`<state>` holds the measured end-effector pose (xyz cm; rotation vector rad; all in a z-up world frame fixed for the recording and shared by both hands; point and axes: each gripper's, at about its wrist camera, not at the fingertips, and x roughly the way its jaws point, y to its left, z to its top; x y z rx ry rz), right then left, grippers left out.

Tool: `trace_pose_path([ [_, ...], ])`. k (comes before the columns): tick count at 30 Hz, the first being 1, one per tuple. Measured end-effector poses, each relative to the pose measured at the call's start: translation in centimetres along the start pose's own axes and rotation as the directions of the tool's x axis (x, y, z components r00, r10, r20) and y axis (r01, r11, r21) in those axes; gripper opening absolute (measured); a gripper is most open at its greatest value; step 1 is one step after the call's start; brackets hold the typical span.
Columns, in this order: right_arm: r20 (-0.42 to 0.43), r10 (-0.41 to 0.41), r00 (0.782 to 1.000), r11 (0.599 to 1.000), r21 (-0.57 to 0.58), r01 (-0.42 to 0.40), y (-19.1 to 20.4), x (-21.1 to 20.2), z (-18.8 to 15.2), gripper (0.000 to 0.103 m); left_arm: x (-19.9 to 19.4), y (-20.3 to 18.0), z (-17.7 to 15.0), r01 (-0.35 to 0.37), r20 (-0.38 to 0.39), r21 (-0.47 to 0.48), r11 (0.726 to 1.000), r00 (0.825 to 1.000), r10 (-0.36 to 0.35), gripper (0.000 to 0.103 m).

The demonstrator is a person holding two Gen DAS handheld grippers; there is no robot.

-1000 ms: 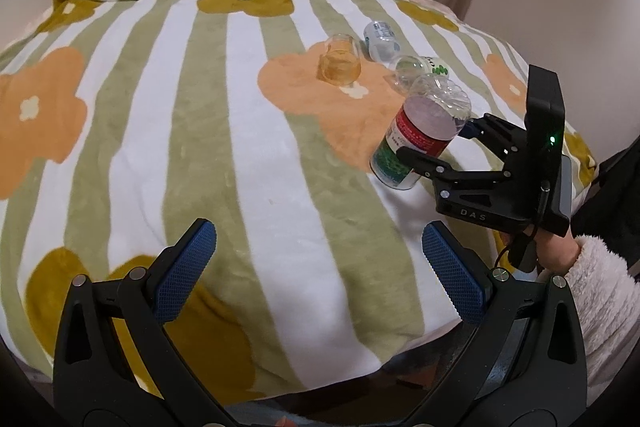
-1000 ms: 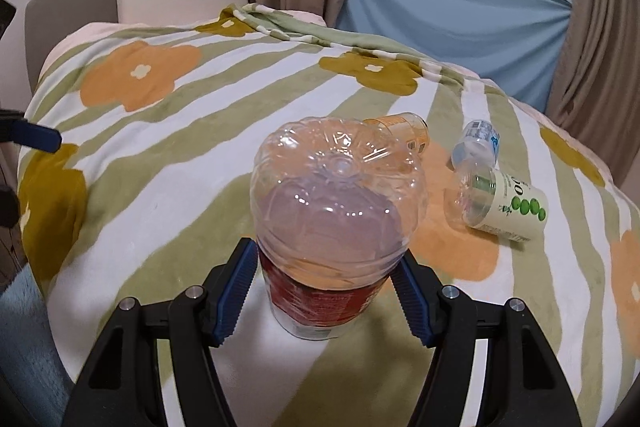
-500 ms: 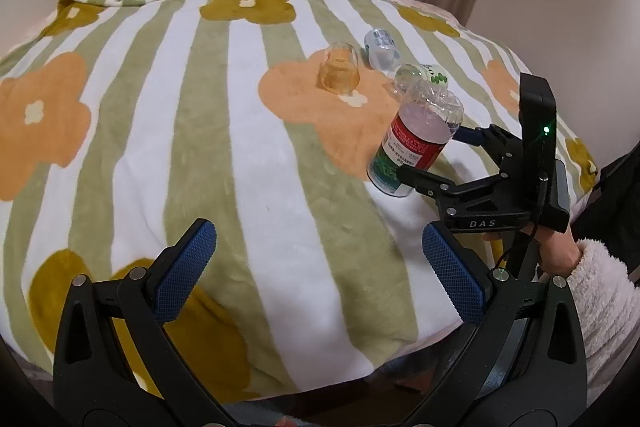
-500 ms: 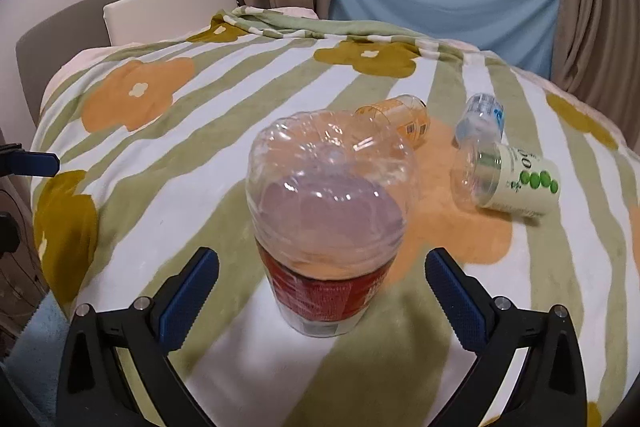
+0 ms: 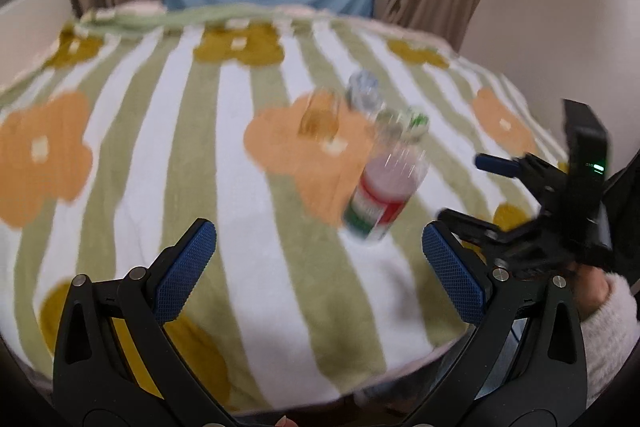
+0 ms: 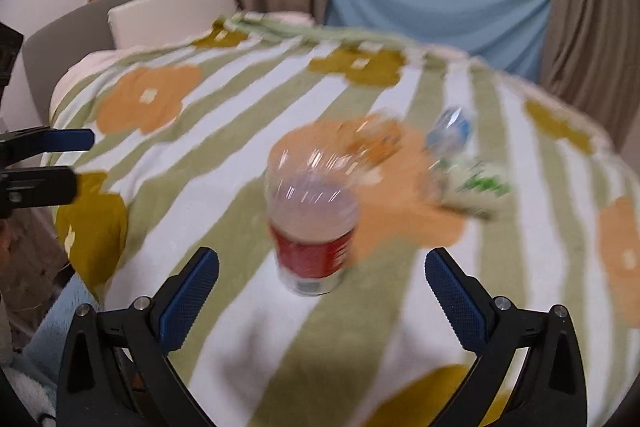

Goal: Flip cup upside down

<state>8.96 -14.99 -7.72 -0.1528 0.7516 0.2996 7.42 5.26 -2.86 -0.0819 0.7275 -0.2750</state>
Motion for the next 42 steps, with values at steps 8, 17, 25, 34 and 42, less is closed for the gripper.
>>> trace_pose_path([
  [8,0.349,-0.214,0.912,0.972,0.166,0.164,-0.6,-12.5,4.7,0.103,-6.1,-3.3,5.7,-0.098,0.354,0.04,0.994,0.932,0.077,0.103],
  [17,0.439,-0.398,0.805,0.916,0.24,0.322,2.2,-14.7,3.5,0.103,-9.5,-3.7,1.1,-0.209,0.507,-0.03,0.978,0.839,0.195,0.103],
  [25,0.418,-0.391,0.82,0.916,0.262,0.304,2.8,-14.3,1.7,0.103,-9.1,-4.1,-0.4,-0.232,0.506,-0.02,0.972,0.836,0.21,0.103],
  [34,0.42,-0.4,0.815,0.911,0.281,0.302,2.7,-14.5,1.2,0.103,-9.1,-4.1,-1.0,-0.224,0.497,-0.019,0.974,0.843,0.204,0.103],
  [42,0.418,-0.407,0.812,0.908,0.282,0.31,2.7,-14.6,0.9,0.103,-8.5,-4.8,-1.1,-0.237,0.488,0.002,0.972,0.848,0.206,0.103],
])
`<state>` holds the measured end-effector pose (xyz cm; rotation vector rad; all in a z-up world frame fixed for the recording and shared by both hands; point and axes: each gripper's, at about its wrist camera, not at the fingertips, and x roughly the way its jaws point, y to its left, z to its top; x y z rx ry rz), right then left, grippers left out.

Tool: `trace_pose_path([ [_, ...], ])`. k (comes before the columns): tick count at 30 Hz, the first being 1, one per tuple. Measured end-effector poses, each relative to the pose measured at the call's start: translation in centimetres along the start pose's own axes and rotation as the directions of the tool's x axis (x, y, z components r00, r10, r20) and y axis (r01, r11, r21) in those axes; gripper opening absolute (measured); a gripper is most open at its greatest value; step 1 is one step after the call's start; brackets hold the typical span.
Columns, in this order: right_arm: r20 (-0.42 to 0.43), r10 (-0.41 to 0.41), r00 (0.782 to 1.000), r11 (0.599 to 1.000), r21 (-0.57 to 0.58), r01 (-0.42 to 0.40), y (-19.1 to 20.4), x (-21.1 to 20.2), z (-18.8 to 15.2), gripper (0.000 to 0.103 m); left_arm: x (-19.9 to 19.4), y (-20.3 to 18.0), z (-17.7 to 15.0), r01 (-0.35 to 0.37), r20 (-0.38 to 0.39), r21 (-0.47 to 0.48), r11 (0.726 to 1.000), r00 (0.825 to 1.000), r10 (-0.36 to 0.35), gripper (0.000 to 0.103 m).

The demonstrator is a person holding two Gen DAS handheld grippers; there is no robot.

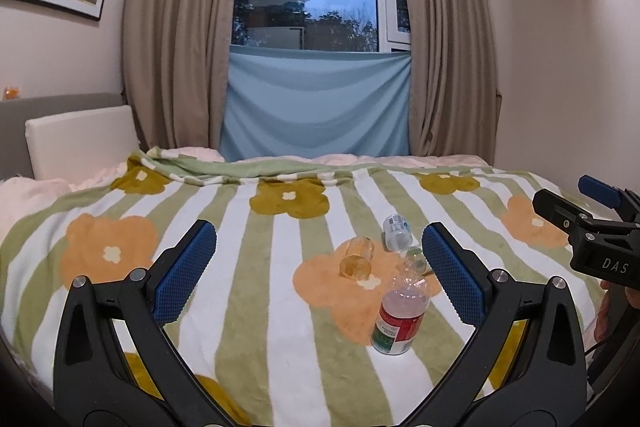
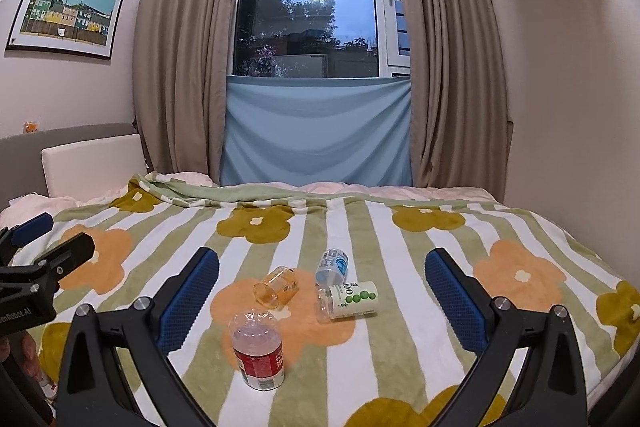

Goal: Flip cup upside down

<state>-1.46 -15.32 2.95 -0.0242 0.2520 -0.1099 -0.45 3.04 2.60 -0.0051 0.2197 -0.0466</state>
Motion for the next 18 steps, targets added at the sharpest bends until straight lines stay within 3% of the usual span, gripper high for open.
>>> trace_pose_path([
  [18,-0.01,-0.002,1.0,1.0,0.026,0.003,-0.33,-0.29,-0.07,0.103,-0.08,-0.6,-0.09,0.007,-0.008,0.017,1.0,1.0,-0.007,0.103],
])
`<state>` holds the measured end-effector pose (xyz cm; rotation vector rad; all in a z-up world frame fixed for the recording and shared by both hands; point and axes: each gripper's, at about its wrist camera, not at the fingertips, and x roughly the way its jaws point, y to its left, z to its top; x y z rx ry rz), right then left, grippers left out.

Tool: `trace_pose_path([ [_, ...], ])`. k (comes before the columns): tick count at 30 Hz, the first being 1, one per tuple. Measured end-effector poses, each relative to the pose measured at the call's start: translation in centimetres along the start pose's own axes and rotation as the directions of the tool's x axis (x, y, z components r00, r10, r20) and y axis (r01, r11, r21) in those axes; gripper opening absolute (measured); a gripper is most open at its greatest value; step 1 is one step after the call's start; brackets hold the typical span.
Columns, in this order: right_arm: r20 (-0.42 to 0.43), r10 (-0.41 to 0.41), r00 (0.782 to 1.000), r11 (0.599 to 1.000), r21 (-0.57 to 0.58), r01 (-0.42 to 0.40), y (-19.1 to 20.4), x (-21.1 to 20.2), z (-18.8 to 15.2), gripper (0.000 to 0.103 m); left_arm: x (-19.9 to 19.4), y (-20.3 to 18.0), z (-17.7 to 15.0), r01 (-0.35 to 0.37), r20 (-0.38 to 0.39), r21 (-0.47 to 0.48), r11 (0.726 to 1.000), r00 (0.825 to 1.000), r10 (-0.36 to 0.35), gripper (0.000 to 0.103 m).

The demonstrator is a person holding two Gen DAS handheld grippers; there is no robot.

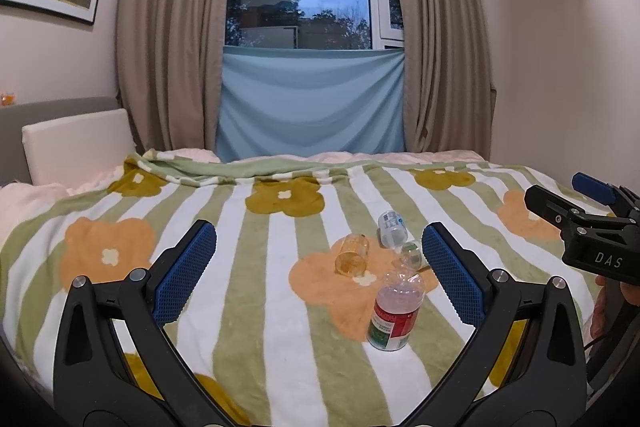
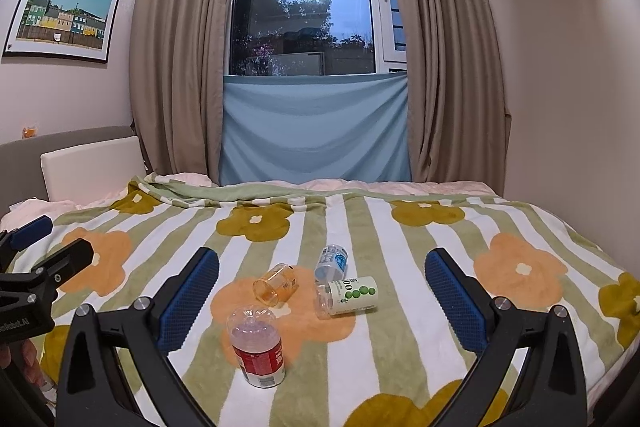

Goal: Flip cup upside down

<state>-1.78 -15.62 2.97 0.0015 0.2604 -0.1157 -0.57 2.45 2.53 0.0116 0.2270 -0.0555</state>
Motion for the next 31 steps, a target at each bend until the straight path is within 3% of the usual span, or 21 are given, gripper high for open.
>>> trace_pose_path([
  [18,-0.009,-0.004,1.0,1.0,0.022,0.004,-0.2,0.1,-0.2,0.103,-0.1,-0.4,-0.1,-0.004,-0.003,0.005,1.0,1.0,0.004,0.103],
  [31,-0.006,-0.009,1.0,1.0,0.024,0.009,-0.4,-0.2,-0.3,0.103,-0.6,-1.2,-0.1,-0.037,0.046,0.035,0.999,0.998,0.036,0.103],
])
